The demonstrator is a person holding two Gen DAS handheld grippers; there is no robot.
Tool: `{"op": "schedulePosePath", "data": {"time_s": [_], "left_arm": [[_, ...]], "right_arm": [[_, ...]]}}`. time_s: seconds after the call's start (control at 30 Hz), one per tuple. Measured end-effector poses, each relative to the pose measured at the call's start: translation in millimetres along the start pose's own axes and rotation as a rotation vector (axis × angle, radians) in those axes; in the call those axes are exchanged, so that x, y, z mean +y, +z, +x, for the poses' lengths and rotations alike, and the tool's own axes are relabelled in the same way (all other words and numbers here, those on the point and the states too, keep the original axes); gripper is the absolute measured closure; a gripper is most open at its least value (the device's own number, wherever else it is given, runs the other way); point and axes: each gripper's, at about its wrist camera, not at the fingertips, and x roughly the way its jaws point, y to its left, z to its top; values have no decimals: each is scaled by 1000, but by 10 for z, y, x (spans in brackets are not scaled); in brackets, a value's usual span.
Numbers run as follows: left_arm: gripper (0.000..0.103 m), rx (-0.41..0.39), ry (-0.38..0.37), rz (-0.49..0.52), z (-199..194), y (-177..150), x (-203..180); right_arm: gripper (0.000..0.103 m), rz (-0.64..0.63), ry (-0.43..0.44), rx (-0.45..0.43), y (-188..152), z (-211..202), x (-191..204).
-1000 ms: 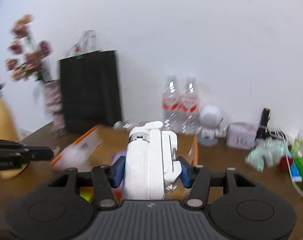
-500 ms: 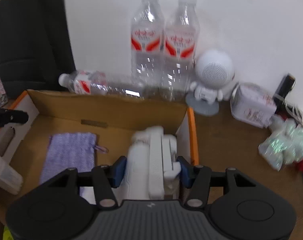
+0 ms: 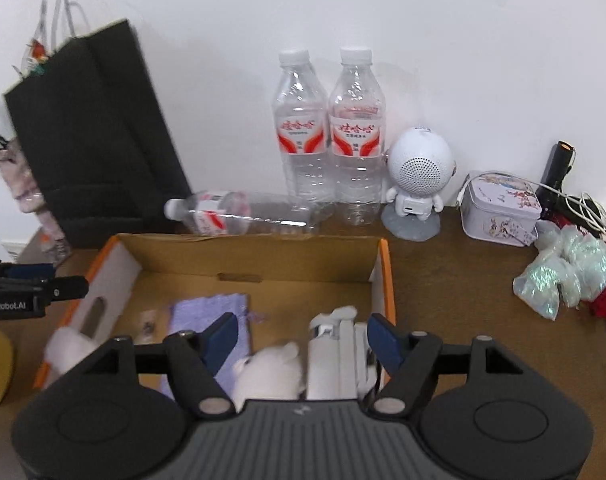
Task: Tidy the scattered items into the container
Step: 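Lower the wrapper and white device into the box and open both tools, then withdraw both tools from the box back over the table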
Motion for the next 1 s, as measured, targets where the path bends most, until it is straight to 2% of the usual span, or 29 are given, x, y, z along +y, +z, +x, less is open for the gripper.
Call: {"op": "schedulePosePath", "data": {"time_s": [0.1,0.17,0.27,0.33,0.4,0.5,0.6,0.7,0.9,1.0], "left_arm": [[0,-137,9,27,-496,-572,-152],[0,-240,19,48,-818,-1102,-291],[0,-347,20,60,-1163,-1937,-510],[0,-356,28,86,-1248,-2420,-647],[0,-290,61,123,-1210,-2741,-761],[0,-217,64,149,-1153,-2948,-817],[0,-172,21,87,-1094,-3029,-769],[0,-108,22,33,-1020,-3105,-688],[0,-100,30,-12,-1029,-3166,-639],[0,-98,47,-9,-1020,-3165,-660]], "right_arm": [[28,2,32,-128,-326,-405,29],[16,-11,36,-236,-779,-688,72],[14,-107,15,-314,-1606,-925,236],[14,-148,4,-298,-2110,-946,343],[14,-139,6,-251,-2487,-918,402],[14,-111,50,-212,-2822,-906,420],[14,-119,44,-190,-2927,-877,482],[14,-132,9,-148,-3043,-861,550],[12,-153,-21,-143,-3214,-875,625],[4,-134,-36,-136,-3221,-880,603]]}}
